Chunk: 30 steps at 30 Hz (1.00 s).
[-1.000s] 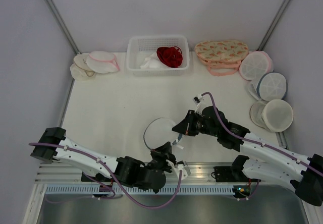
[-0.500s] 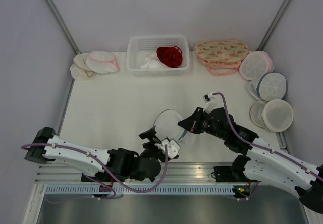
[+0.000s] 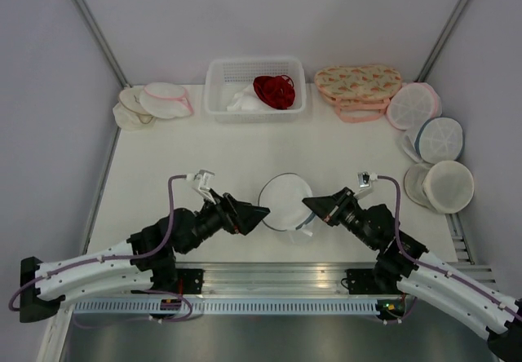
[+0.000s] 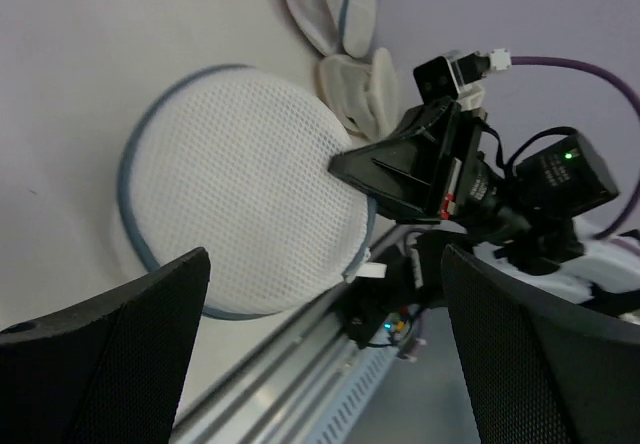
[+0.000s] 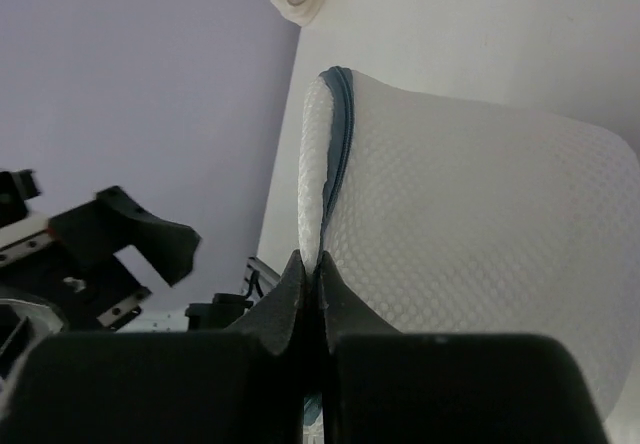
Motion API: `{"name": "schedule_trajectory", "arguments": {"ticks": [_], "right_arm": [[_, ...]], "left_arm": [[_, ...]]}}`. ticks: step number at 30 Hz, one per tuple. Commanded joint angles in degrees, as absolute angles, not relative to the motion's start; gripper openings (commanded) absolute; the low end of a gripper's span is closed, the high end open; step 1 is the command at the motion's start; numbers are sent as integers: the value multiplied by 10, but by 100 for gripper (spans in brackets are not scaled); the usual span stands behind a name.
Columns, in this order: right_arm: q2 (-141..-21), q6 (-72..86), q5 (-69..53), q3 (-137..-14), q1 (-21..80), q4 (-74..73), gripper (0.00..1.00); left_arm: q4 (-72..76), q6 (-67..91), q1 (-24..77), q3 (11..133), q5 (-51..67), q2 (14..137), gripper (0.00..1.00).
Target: Unzip the laundry bag and remove the bra
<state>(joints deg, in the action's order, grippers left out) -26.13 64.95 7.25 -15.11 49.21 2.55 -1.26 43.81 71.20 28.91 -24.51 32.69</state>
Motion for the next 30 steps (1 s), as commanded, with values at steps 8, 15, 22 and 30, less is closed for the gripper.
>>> {"name": "schedule_trajectory", "arguments": {"ticks": [8, 15, 22, 30], "right_arm": [[-252, 746, 73, -35, 491, 330, 0], [-182, 745, 138, -19, 491, 282, 0], [-186, 773, 124, -4, 490, 317, 1], [-243, 787, 102, 18, 491, 385, 0]], "left_arm": [[301, 830, 622, 138, 55, 447, 100], [185, 872, 622, 143, 34, 386, 100], [250, 924, 622, 84, -18, 397, 100], [335, 930, 623, 109, -32, 483, 100]]}}
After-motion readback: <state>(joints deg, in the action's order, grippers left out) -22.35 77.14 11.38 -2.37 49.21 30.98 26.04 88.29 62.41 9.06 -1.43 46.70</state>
